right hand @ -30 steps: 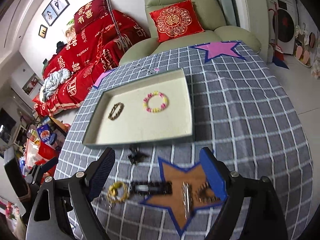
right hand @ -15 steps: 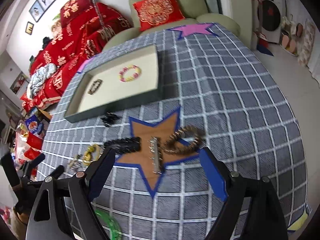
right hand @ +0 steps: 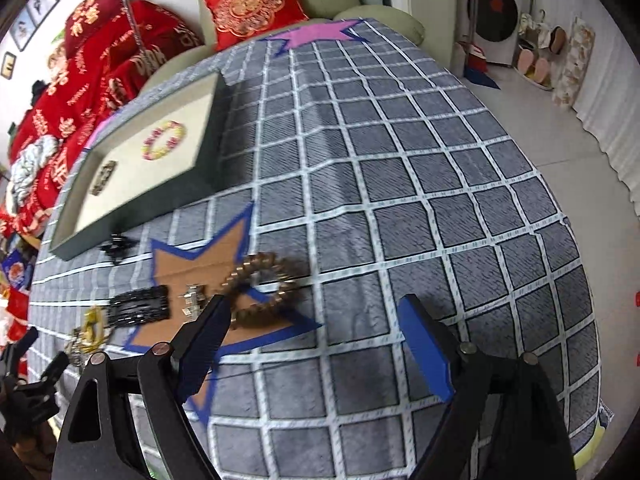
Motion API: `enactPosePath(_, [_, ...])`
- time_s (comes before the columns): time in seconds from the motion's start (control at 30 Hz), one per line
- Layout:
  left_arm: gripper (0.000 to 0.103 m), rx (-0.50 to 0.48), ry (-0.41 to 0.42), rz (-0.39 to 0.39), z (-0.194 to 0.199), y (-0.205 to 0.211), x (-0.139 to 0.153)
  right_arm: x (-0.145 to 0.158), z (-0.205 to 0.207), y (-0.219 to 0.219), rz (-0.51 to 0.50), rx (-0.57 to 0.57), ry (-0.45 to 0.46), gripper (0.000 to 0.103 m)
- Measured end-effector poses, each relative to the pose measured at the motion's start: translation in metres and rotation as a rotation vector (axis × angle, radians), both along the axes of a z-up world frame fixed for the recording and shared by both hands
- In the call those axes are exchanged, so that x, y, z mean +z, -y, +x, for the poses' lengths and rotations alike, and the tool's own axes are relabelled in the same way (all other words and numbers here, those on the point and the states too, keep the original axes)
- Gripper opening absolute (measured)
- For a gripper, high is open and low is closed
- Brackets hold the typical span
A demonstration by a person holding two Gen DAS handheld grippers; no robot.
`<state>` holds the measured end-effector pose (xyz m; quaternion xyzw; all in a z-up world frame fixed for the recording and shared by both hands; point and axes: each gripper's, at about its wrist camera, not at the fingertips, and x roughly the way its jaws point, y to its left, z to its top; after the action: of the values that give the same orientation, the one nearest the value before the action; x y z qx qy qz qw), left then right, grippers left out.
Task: Organize jewelry
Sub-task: 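Grasp the brown coil hair tie with the right tool while the left tool grasps the tan hair pins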
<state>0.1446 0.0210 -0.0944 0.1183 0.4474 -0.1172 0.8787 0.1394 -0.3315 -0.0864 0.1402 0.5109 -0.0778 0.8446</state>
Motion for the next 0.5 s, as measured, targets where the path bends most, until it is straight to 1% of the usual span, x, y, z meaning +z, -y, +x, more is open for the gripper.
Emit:
enactPosePath(0.03, [0.103, -0.005, -0.004, -0.003, 0.002, 0.0, -0.001, -0.003, 0.002, 0.001, -0.004, 0.0, -0.005, 0.079])
enactPosePath(0.07, [0.092, -0.009, -0.01, -0.003, 0.003, 0.001, -0.002, -0.005, 0.004, 0.0, -0.011, 0.0, -0.01, 0.078])
enactPosePath(0.1, [0.091, -0.016, -0.027, -0.006, 0.005, 0.001, -0.005, -0.005, 0.005, -0.002, -0.034, 0.005, -0.005, 0.076])
enactPosePath(0.17, [0.09, -0.019, -0.036, -0.026, 0.008, 0.003, -0.006, -0.005, 0.008, -0.008, -0.075, 0.025, -0.013, 0.072])
enactPosePath(0.23, [0.09, -0.03, -0.036, -0.023, 0.009, 0.006, -0.006, -0.007, 0.01, -0.014, -0.107, 0.048, -0.02, 0.07])
enactPosePath(0.33, [0.09, -0.064, -0.029, -0.009, 0.008, 0.015, -0.006, -0.009, 0.012, -0.026, -0.185, 0.087, -0.028, 0.067])
enactPosePath(0.37, [0.084, -0.085, -0.027, -0.008, 0.007, 0.02, -0.005, -0.01, 0.013, -0.028, -0.187, 0.097, -0.021, 0.066])
enactPosePath(0.47, [0.077, -0.115, -0.031, 0.0, 0.006, 0.029, -0.004, -0.008, 0.013, -0.031, -0.185, 0.107, -0.02, 0.062])
enactPosePath(0.5, [0.069, -0.126, -0.036, -0.006, 0.006, 0.031, -0.003, -0.008, 0.012, -0.032, -0.183, 0.11, -0.02, 0.059])
